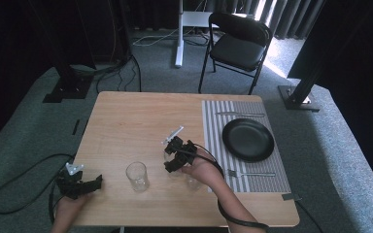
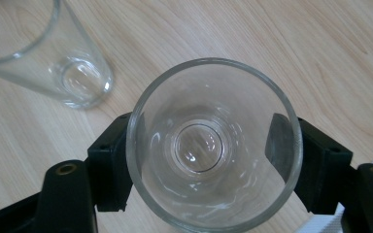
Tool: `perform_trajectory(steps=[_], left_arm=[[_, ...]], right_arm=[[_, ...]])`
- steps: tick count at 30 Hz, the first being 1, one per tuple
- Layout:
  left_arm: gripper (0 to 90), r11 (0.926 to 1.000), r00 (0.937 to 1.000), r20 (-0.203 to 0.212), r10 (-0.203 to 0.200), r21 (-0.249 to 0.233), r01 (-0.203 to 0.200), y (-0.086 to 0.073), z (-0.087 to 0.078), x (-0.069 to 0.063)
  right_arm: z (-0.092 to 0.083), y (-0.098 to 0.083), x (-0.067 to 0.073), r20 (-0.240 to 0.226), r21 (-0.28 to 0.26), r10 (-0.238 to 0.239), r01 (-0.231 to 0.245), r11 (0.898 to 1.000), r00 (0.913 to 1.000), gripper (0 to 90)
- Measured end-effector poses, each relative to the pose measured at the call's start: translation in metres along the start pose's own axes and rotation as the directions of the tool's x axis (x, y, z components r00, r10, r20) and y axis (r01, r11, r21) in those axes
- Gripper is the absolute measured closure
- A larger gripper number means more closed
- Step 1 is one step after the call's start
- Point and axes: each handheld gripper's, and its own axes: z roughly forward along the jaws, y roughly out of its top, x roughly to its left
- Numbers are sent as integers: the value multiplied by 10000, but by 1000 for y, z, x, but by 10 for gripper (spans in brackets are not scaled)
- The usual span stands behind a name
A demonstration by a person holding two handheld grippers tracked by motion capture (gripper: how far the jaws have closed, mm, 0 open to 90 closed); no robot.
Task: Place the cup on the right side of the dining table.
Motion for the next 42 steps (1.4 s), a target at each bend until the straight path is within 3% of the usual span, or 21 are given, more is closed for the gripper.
perform_trajectory(steps=[33,42], left_arm=[[20,10000,10000,3,-3,8,3,0,0,0],[20,10000,10000,7,-1,12,1,0,0,0]], right_arm=[[-10,-5,-57,930,103,1045,-1059,9943,9902,283],[-8,-7,-79,1233,131,1567,-1595,9871,9799,282]])
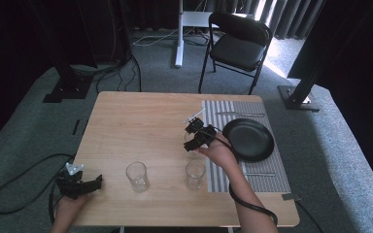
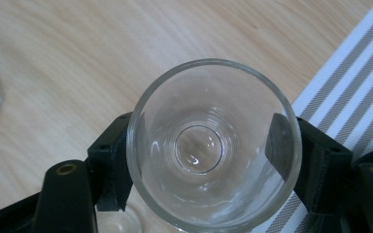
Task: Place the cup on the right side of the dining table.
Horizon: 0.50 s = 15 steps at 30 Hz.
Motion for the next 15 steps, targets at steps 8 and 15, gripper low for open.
perform_trajectory(steps=[8,15], left_arm=[[19,10000,10000,-1,0,1,0,0,0,0],[19,10000,10000,0,-1,-1,1,0,0,0]], right_arm=[[4,5,-14,187,132,234,-236,9996,9996,282],[8,8,-27,430,209,490,-500,9985,9979,282]])
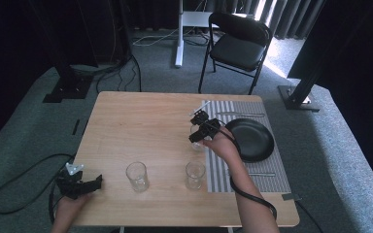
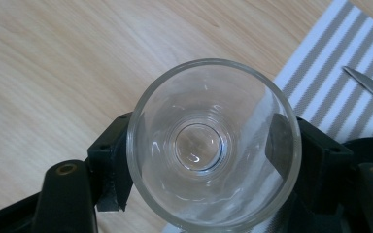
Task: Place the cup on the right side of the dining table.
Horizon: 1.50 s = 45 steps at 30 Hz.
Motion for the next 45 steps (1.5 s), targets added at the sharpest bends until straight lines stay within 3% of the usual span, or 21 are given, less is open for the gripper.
perform_trajectory(steps=[7,12,18,33,36,45], left_arm=[[19,10000,10000,-1,3,2,-3,0,0,0],[19,10000,10000,44,49,1,-49,0,0,1],[19,10000,10000,45,55,1,-55,0,0,1],[19,10000,10000,43,52,1,-52,0,0,1],[19,10000,10000,42,48,2,-48,0,0,1],[19,10000,10000,24,42,4,-42,0,0,0]], right_arm=[[5,7,-10,225,202,154,-159,9997,9996,282],[4,13,-26,383,124,477,-482,9988,9981,282],[8,17,-49,553,59,1131,-1136,9935,9920,282],[16,29,-83,919,206,1773,-1799,9835,9799,282],[21,35,-97,941,-57,2376,-2381,9712,9668,282],[36,38,-111,1207,215,2649,-2693,9628,9567,282]])
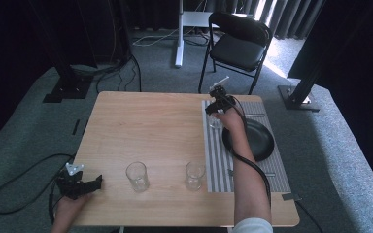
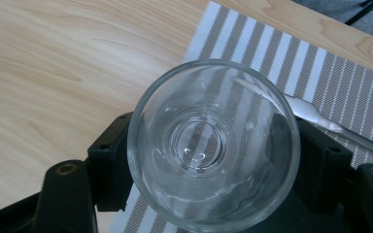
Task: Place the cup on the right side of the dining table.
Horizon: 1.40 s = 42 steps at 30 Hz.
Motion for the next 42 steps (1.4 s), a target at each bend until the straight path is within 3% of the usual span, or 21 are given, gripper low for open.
perform_trajectory(steps=[8,15,27,28,30,32,34,36,40,42], left_arm=[[20,10000,10000,-14,-30,-15,30,0,0,0],[19,10000,10000,-21,-36,-17,36,0,0,0],[19,10000,10000,-37,-62,-5,62,-1,-1,-1],[19,10000,10000,-36,-64,-6,64,-1,-1,-1],[19,10000,10000,-37,-62,-5,61,-1,-1,-1],[20,10000,10000,-38,-66,-8,66,-1,-1,-1],[20,10000,10000,-38,-66,-6,66,-1,-1,-1],[20,10000,10000,-37,-62,-6,62,-1,-1,-1],[20,10000,10000,-37,-63,-8,63,-1,-1,-1],[20,10000,10000,-37,-66,-9,66,-1,-1,-1]], right_arm=[[18,6,-5,29,333,-40,39,9994,10000,282],[29,10,-12,-186,551,308,-298,9980,9994,281],[31,10,-15,-258,440,531,-520,9977,9983,277],[31,10,-15,-272,441,521,-509,9977,9983,262],[31,9,-16,-703,576,532,-492,9971,9961,131],[31,7,-17,-588,606,609,-574,9965,9964,144],[30,6,-17,-607,520,684,-653,9965,9958,144],[28,5,-16,-293,262,613,-605,9978,9977,145],[25,3,-16,-100,-70,550,-550,9985,9984,145],[25,1,-16,-170,-164,654,-656,9977,9977,145]])
